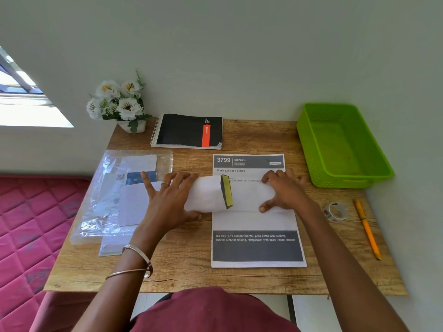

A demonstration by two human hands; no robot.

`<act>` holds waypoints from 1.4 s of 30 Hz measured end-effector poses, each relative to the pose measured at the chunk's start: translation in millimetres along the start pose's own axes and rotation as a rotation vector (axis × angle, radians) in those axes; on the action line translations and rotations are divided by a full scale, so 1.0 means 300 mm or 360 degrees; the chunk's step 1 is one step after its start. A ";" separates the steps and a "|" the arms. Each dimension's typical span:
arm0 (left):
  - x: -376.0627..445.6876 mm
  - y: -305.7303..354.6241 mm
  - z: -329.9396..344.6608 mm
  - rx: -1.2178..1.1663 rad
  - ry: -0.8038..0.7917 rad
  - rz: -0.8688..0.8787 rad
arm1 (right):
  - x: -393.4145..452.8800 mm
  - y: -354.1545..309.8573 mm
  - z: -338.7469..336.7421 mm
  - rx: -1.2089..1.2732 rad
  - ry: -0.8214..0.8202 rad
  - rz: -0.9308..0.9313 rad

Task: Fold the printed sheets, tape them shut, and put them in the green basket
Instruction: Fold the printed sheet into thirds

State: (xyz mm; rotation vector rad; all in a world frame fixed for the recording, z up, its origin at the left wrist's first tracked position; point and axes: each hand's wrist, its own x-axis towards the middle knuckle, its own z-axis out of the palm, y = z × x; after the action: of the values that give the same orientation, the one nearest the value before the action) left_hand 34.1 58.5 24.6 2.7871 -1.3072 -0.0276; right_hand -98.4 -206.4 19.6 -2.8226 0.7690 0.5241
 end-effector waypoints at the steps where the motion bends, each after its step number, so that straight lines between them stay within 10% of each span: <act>1: 0.000 0.002 -0.001 0.0003 -0.0002 0.0007 | 0.003 0.000 0.000 0.0012 -0.0008 0.0002; 16: -0.007 -0.013 0.005 0.0012 0.0028 -0.0070 | -0.224 0.087 -0.057 0.2075 0.0639 -0.0060; 42: 0.003 -0.020 -0.008 -0.0043 0.0046 -0.0176 | -0.230 0.092 -0.028 0.2363 0.0493 -0.0298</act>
State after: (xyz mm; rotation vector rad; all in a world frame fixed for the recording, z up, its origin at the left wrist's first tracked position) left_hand 39.4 61.7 26.5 2.8228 -1.1362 -0.0105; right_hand -165.9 -200.4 51.4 -1.5126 0.5307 -0.4189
